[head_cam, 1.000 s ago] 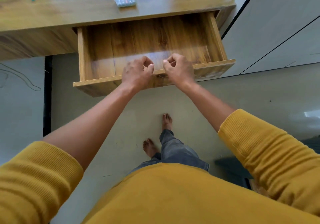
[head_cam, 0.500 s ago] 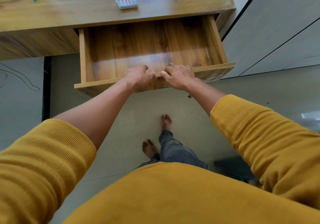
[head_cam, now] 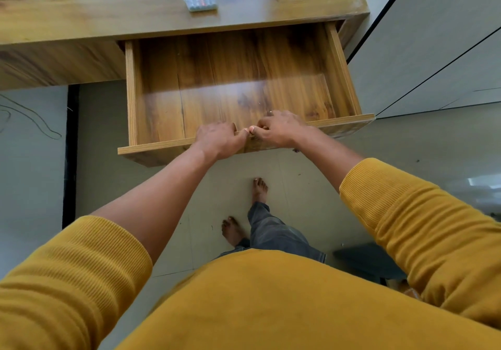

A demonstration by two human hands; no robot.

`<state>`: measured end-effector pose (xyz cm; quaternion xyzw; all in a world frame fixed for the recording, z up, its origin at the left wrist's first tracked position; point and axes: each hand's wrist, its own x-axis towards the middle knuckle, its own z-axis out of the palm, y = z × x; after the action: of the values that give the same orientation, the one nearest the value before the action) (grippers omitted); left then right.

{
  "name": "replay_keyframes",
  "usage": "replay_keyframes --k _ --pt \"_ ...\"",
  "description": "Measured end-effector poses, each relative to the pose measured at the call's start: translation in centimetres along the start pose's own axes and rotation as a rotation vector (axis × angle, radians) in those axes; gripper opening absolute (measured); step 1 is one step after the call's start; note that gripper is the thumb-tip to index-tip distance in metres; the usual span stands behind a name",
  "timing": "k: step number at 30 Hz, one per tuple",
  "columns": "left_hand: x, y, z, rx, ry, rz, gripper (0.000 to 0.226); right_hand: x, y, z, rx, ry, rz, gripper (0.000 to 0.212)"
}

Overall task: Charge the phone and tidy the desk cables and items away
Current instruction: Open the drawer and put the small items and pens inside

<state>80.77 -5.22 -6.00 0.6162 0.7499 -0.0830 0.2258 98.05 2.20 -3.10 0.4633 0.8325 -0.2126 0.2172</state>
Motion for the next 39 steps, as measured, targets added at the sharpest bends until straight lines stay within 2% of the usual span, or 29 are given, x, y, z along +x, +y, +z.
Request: replay_keyframes --k 7,17,21,23,28,31,39 --pt "-1.0 -0.3 0.7 -0.032 -0.049 0.051 0.07 -1.7 0.1 0.9 0.01 -0.046 -0.026 0.061" --pt "-1.7 -1.5 1.8 -0.189 -0.279 0.066 0.075 -3.3 1.2 2.0 0.157 -0.24 -0.068 0.055" --pt "-2.0 -1.8 2.4 -0.212 -0.374 0.076 0.083 -3.9 1.5 3.0 0.149 -0.278 -0.08 0.053" --pt "-2.2 -1.9 2.7 -0.227 -0.421 0.074 0.094 -4.3 1.4 3.4 0.151 -0.294 -0.082 0.054" --pt "-2.6 -1.8 2.8 -0.251 -0.448 0.075 0.098 -4.6 1.4 3.6 0.149 -0.297 -0.094 0.055" --pt "-2.7 -1.7 2.4 -0.269 -0.473 0.071 0.112 -4.6 1.1 3.0 0.167 -0.331 -0.107 0.052" --pt "-3.1 -2.0 1.4 -0.339 -0.51 0.09 0.102 -4.1 1.0 2.4 0.242 -0.389 -0.114 0.049"
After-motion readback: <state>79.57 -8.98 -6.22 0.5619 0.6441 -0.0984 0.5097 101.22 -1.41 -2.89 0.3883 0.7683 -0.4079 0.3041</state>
